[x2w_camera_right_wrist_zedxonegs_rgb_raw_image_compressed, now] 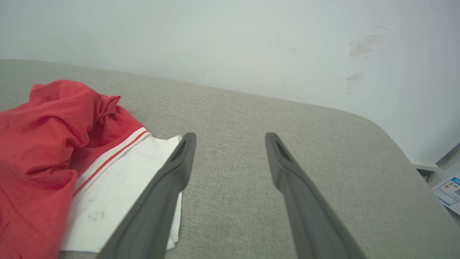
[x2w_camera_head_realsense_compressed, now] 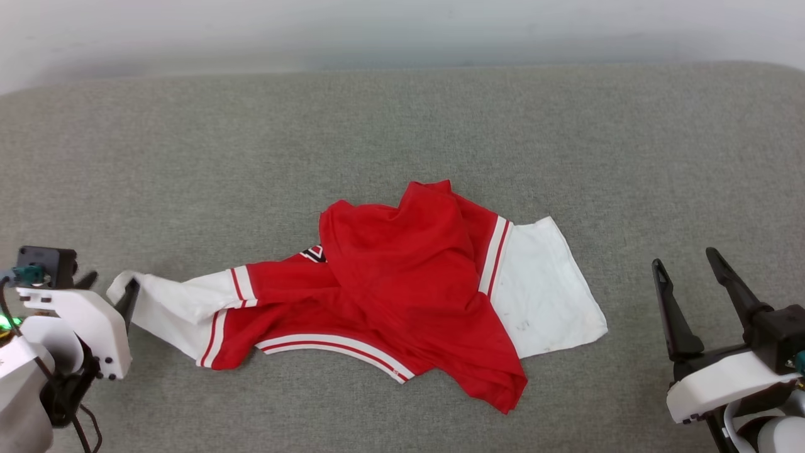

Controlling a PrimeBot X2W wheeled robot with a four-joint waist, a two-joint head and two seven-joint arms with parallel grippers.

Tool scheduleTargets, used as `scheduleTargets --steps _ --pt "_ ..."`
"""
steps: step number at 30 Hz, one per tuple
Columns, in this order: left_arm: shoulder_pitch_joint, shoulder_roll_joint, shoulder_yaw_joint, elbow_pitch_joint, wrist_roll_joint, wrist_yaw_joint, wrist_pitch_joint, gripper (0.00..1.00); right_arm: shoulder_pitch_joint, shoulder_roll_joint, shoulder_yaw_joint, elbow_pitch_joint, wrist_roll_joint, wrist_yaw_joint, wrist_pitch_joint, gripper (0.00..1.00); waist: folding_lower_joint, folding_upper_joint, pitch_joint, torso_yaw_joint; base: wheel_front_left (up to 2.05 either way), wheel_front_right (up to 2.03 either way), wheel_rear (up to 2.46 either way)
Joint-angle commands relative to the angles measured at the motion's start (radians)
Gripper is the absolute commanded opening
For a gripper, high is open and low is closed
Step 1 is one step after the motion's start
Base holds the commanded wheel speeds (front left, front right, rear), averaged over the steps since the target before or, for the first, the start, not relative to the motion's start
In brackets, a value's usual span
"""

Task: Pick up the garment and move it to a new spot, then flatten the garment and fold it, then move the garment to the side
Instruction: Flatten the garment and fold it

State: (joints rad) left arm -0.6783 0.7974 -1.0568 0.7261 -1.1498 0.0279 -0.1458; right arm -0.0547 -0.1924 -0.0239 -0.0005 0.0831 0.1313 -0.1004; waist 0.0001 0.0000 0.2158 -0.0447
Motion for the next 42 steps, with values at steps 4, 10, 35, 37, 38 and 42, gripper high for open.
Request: scheduleTargets --steps 4,10,35,37,38,42 --pt "-0.014 -0.017 0.020 0.017 0.028 0.015 -0.082 1.00 0.024 -0.006 0.010 -0.013 0.010 -0.001 0.007 1.00 -0.0001 0.0000 -0.038 0.017 0.00 0.00 0.00" --pt "0.029 -0.021 0.100 -0.073 0.089 0.085 -0.120 1.00 0.037 -0.040 0.053 -0.061 0.031 -0.001 0.033 1.00 -0.0001 0.0000 -0.083 0.043 0.00 0.00 0.00" --pt "0.584 -0.295 0.749 -0.733 0.755 0.318 -0.119 1.00 -0.318 -0.586 0.845 -0.267 0.475 -0.001 0.803 1.00 -0.0001 0.0000 -0.066 0.211 0.00 0.00 0.00" --pt "0.584 -0.323 0.765 -0.728 0.776 0.302 -0.119 1.00 -0.337 -0.584 0.884 -0.231 0.499 -0.001 0.804 1.00 -0.0001 0.0000 -0.051 0.225 0.00 0.00 0.00" --pt "0.582 -0.350 0.780 -0.723 0.796 0.285 -0.119 1.00 -0.366 -0.585 0.916 -0.196 0.511 -0.001 0.795 1.00 -0.0001 0.0000 -0.034 0.238 0.00 0.00 0.00" --pt "0.576 -0.385 0.803 -0.714 0.824 0.261 -0.119 1.00 -0.387 -0.573 0.964 -0.129 0.536 -0.001 0.785 1.00 -0.0001 0.0000 -0.011 0.253 0.00 0.00 0.00"
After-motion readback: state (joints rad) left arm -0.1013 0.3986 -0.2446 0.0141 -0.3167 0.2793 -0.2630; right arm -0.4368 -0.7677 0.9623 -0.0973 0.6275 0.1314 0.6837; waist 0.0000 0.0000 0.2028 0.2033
